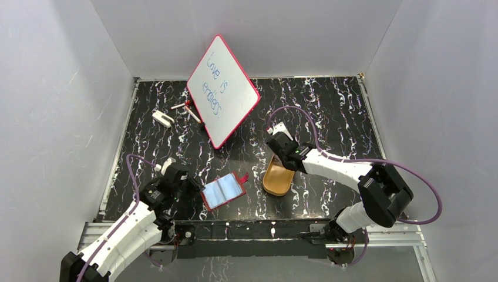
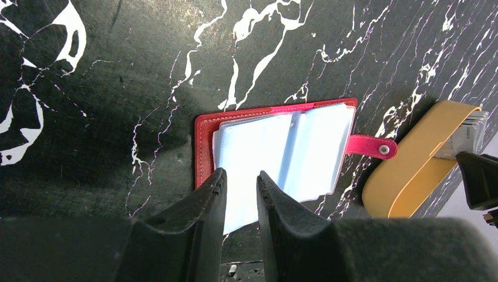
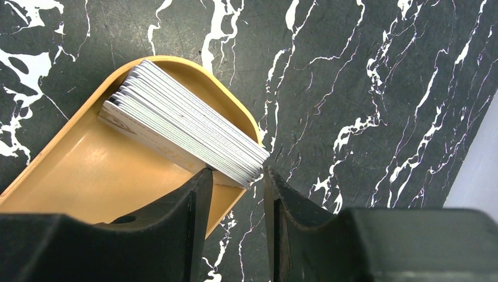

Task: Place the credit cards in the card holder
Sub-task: Pick up the credit card from the storage box.

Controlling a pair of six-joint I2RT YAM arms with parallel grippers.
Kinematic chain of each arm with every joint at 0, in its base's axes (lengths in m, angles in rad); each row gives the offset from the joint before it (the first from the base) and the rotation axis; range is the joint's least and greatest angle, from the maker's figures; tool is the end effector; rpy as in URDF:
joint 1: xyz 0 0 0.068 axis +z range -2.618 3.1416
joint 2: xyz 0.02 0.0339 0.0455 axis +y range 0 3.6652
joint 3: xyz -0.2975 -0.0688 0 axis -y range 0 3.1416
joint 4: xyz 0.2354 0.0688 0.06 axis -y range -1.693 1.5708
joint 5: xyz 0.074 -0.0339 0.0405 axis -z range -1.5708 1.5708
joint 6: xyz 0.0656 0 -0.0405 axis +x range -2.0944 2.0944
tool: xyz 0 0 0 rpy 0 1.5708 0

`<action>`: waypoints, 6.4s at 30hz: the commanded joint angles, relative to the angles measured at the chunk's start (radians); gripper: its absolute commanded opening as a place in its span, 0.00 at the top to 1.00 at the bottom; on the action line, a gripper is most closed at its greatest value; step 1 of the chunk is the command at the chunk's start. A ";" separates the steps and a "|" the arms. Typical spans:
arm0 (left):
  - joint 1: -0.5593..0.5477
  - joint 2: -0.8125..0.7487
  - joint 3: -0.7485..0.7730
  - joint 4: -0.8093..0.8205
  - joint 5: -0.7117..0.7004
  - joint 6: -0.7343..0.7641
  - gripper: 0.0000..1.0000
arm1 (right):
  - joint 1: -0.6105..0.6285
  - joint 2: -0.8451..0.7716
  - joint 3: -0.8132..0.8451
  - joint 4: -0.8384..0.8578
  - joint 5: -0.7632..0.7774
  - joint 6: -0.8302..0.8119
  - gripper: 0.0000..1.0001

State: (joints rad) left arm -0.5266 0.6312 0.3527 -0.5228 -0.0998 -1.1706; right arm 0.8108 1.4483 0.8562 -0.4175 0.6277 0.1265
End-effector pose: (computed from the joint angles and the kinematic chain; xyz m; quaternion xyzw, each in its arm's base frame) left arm 0.1066 -0.0544 0.1820 -0.3107 0.8722 -0.2507 0.2825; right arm 0.2209 0.1765 0.2196 -0.2261 0.8897 -0.1457 0.3690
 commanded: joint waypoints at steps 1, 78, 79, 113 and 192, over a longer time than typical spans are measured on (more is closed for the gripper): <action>-0.003 -0.008 -0.006 -0.003 0.002 0.007 0.76 | -0.001 -0.009 0.020 0.001 0.034 0.003 0.53; -0.003 -0.005 -0.008 0.002 0.017 0.009 0.76 | -0.084 -0.231 -0.075 0.060 -0.263 0.135 1.00; -0.003 -0.004 -0.008 0.002 0.018 0.008 0.76 | -0.089 -0.238 -0.075 0.060 -0.271 0.138 1.00; -0.003 -0.111 0.167 0.074 0.050 0.057 0.51 | -0.139 -0.680 -0.153 0.363 -0.955 0.371 1.00; -0.003 -0.224 -0.132 1.010 0.615 -0.068 1.00 | 0.168 -0.356 -0.263 1.129 -1.034 0.848 0.57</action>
State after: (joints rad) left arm -0.5266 0.4324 0.2192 0.5140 0.4831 -1.2533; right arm 0.9775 1.1286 0.5037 0.7788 -0.3782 1.0611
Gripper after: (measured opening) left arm 0.010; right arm 0.405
